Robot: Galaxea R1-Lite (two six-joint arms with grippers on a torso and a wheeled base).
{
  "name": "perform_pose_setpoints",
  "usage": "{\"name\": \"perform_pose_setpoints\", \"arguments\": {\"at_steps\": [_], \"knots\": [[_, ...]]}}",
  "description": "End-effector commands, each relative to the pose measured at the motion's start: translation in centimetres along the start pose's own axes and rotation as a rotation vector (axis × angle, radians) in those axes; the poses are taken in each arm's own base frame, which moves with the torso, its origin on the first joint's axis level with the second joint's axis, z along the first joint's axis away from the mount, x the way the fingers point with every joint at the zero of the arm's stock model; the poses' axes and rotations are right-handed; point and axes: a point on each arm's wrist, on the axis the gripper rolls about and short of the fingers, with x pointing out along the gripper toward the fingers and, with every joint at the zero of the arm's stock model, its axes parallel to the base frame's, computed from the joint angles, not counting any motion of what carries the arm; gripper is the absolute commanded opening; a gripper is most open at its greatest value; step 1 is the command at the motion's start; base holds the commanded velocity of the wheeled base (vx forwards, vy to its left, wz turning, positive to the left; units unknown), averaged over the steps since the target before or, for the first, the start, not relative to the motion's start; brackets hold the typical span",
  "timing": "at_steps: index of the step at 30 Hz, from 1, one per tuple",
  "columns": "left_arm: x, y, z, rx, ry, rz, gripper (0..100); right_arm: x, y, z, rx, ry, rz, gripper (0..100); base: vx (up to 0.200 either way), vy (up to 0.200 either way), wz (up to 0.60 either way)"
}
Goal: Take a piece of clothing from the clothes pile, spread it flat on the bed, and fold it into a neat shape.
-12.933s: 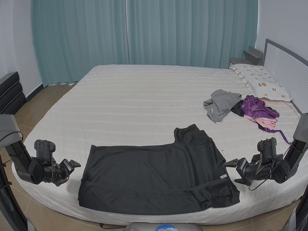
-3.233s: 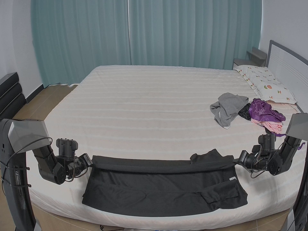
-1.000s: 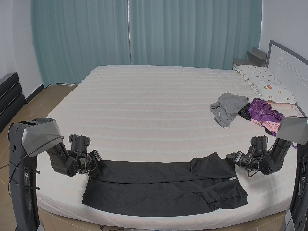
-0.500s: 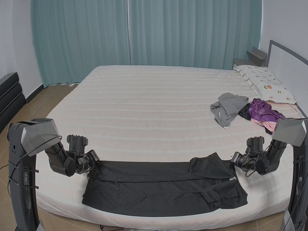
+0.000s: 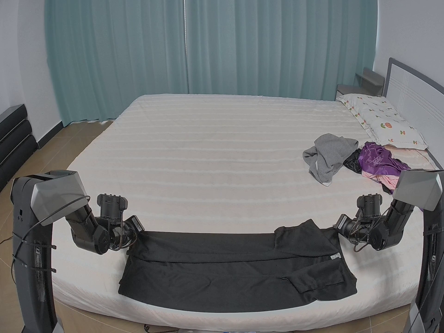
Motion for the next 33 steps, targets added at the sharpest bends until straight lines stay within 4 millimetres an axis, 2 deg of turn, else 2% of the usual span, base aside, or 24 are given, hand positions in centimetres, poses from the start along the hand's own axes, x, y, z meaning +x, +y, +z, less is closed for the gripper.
{"name": "perform_pose_setpoints", "arguments": {"at_steps": [1,4,5,6,13,14,17,18,19,24,28,29,33], "knots": [[0.0,0.0,0.0,-0.001,-0.002,0.0,0,-0.1,0.0,0.2,0.001,-0.007,0.002,0,0.0,0.0,0.0],[-0.1,-0.2,0.1,-0.005,-0.005,-0.006,0,-0.1,-0.1,0.3,0.004,-0.009,-0.001,0,0.0,0.0,0.0],[-0.2,-0.2,0.2,-0.011,-0.007,-0.007,0,-0.1,-0.1,0.3,0.004,-0.01,-0.002,100,0.0,0.0,0.0],[-0.2,-0.2,0.2,-0.019,-0.008,-0.008,100,-0.1,-0.1,0.2,0.003,-0.006,-0.002,100,0.0,0.0,0.0],[-0.6,-0.4,0.8,-0.035,-0.031,-0.017,100,-1.2,0.2,0.7,0.028,-0.019,0.009,100,0.0,0.0,0.0],[-1.7,-1.1,1.9,-0.071,-0.071,-0.043,100,-2.1,0.6,1.2,0.05,-0.037,0.023,100,0.0,0.0,0.0],[-3.9,-2.7,3.5,-0.16,-0.125,-0.1,100,-3.6,1.3,1.8,0.087,-0.047,0.055,100,0.0,0.0,0.0],[-3.9,-2.7,3.5,-0.16,-0.125,-0.1,100,-3.6,1.3,1.8,0.087,-0.047,0.055,100,0.0,0.0,0.0],[-5.0,-3.6,3.4,-0.172,-0.126,-0.127,100,-3.7,1.4,1.5,0.087,-0.036,0.06,100,0.0,0.0,0.0],[-6.2,-5.2,0.9,-0.13,-0.07,-0.156,100,-3.7,1.1,0.7,0.088,-0.007,0.044,100,0.0,0.0,0.0],[-6.5,-5.8,-0.6,-0.105,-0.031,-0.164,100,-4.0,0.9,0.4,0.101,0.002,0.038,100,0.0,0.0,0.0],[-6.6,-6.2,-1.8,-0.097,0.0,-0.169,100,-4.1,0.9,0.3,0.104,0.008,0.037,100,0.0,0.0,0.0],[-6.7,-6.8,-3.6,-0.063,0.044,-0.172,100,-4.0,1.1,-0.3,0.096,0.023,0.037,100,0.0,0.0,0.0]]}}
